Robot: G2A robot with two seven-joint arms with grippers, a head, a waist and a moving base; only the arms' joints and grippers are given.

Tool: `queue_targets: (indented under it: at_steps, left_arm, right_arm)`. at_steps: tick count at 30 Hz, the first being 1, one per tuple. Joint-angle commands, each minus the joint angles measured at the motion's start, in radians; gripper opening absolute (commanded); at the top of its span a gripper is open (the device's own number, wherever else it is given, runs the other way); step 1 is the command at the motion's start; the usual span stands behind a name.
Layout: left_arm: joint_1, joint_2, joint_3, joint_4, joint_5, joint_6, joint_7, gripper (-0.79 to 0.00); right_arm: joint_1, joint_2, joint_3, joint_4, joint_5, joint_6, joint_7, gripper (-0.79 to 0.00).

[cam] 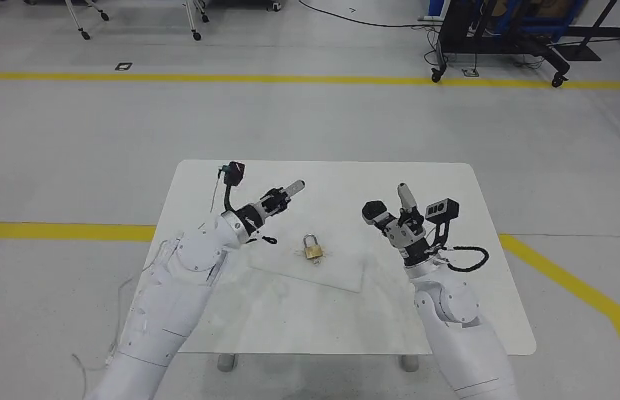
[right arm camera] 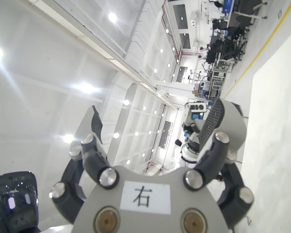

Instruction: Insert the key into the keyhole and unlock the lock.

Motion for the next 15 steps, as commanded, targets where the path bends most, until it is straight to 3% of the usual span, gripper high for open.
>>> queue_targets:
  at_steps: [1, 2, 3, 6, 15]
  left_arm:
    - [0.047, 0.01, -0.016, -0.116, 0.272, 0.003, 0.141, 0.0]
    - [0.052, 0.011, -0.017, -0.126, 0.291, 0.006, 0.156, 0.0]
    - [0.04, 0.01, -0.016, -0.098, 0.188, 0.0, 0.11, 0.0]
    - [0.054, 0.011, -0.017, -0.131, 0.333, 0.006, 0.174, 0.0]
    - [0.052, 0.011, -0.017, -0.126, 0.29, 0.006, 0.156, 0.0]
  right_arm:
    - [-0.013, 0.0, 0.017, -0.024, 0.012, -0.051, -0.019, 0.0]
    - [-0.013, 0.0, 0.017, -0.024, 0.012, -0.051, -0.019, 0.0]
    - [-0.013, 0.0, 0.017, -0.024, 0.01, -0.052, -0.02, -0.001]
    - [-0.014, 0.0, 0.018, -0.024, 0.012, -0.052, -0.019, -0.001]
    - [-0.013, 0.0, 0.017, -0.024, 0.012, -0.051, -0.019, -0.001]
